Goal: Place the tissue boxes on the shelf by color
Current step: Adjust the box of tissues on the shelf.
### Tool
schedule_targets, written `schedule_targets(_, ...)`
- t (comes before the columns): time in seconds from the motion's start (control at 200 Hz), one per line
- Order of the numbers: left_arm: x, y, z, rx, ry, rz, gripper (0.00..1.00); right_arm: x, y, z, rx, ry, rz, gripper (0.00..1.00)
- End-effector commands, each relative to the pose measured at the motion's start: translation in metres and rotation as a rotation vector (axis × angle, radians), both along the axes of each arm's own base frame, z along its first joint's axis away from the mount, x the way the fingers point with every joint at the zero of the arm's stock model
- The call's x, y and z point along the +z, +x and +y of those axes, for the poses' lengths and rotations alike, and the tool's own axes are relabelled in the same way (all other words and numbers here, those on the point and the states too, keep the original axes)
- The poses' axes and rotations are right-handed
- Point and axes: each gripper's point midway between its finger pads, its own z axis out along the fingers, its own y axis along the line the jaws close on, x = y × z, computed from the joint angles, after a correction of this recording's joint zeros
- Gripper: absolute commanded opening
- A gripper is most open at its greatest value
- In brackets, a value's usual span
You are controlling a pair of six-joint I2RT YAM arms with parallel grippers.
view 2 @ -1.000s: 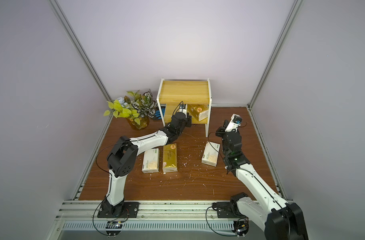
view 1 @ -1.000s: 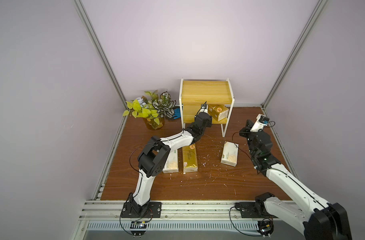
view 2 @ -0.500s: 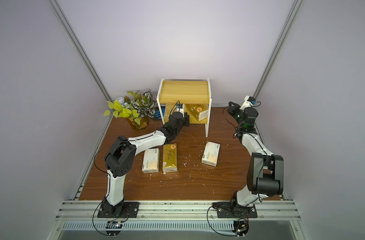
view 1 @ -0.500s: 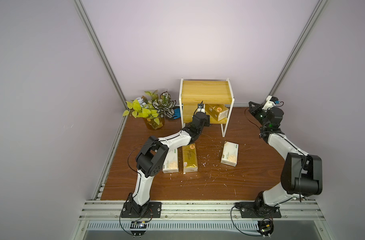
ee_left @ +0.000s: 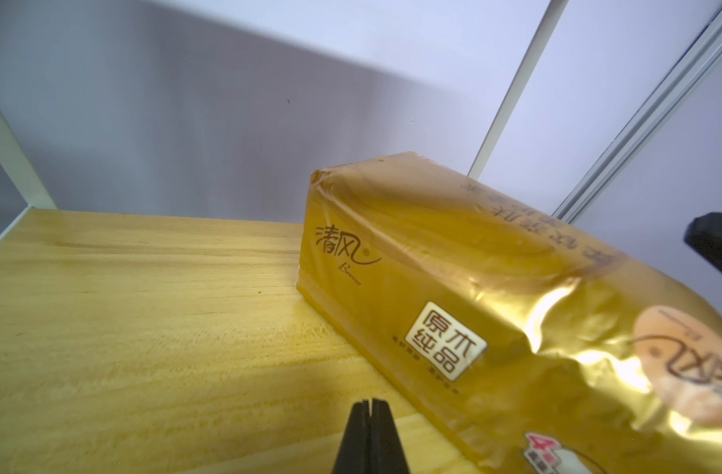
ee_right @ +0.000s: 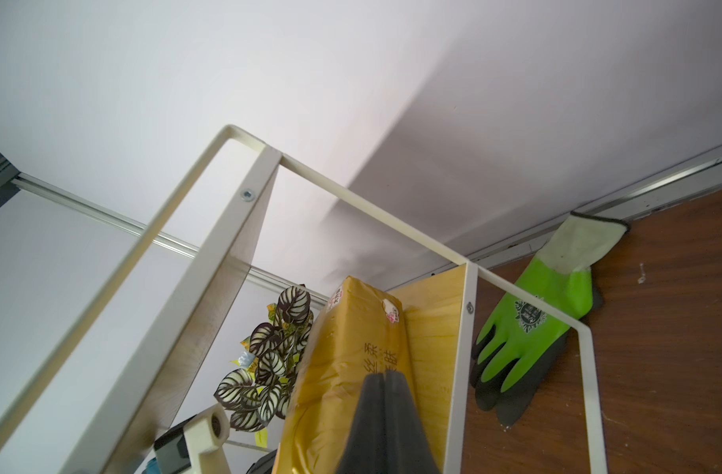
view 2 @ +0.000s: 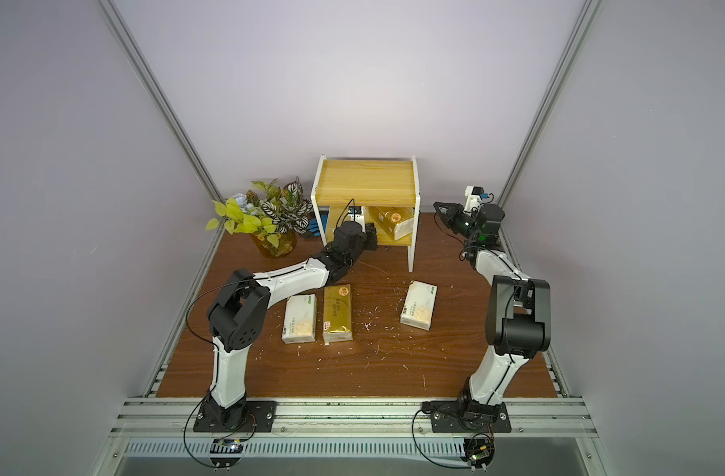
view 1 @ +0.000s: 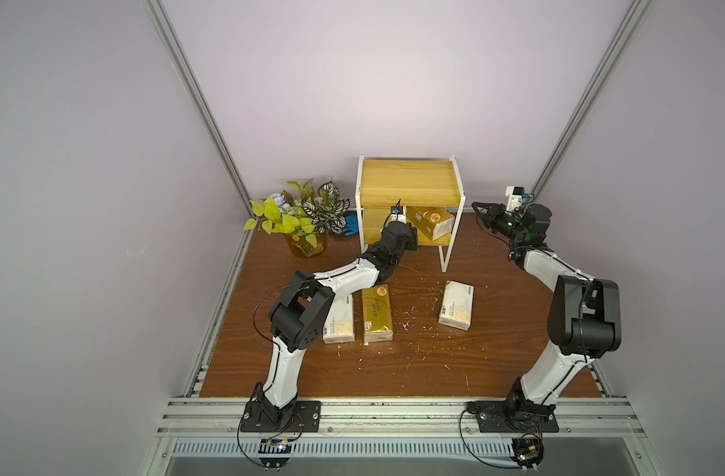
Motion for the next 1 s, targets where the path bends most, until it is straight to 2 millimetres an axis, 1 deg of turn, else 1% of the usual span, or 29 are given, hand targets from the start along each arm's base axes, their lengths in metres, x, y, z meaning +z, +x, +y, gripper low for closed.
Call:
schedule_targets(0.0, 0.083, 0.000, 0.012, 0.019, -0.158, -0.162, 0.01, 0.016, -0.003, 0.028, 0.110, -0.004, -0.048, 0.00)
schedule_targets(0.1, 0.083, 0.000, 0.011, 0.018, -0.159, -0.158, 0.01, 0.011, -0.006, 0.043, 0.142, -0.019, -0.046, 0.00)
schedule_targets(0.29, 0.082, 0.000, 0.012, 0.020, -0.153, -0.155, 0.01, -0.009, -0.012, 0.052, 0.166, -0.035, -0.001, 0.00)
schedule_targets(0.465, 0.083, 0.001, 0.010, 0.015, -0.153, -0.160, 0.01, -0.025, -0.027, 0.061, 0.178, -0.059, 0.040, 0.00)
schedule_targets(0.56, 0.083, 0.003, 0.007, 0.005, -0.157, -0.159, 0.01, -0.032, -0.038, 0.069, 0.189, -0.079, 0.059, 0.00)
schedule_targets(0.671, 0.083, 0.003, 0.003, -0.010, -0.160, -0.158, 0.01, -0.031, -0.051, 0.080, 0.209, -0.087, 0.049, 0.00)
schedule_targets(0.776, 0.083, 0.004, 0.002, -0.011, -0.157, -0.158, 0.01, -0.029, -0.058, 0.088, 0.225, -0.091, 0.042, 0.00)
schedule_targets(0.906, 0.080, 0.003, 0.002, -0.013, -0.150, -0.153, 0.01, -0.030, -0.065, 0.086, 0.213, -0.099, 0.046, 0.00)
schedule_targets(0.996, 0.079, 0.001, 0.005, -0.007, -0.148, -0.150, 0.02, -0.032, -0.067, 0.080, 0.172, -0.147, 0.050, 0.00)
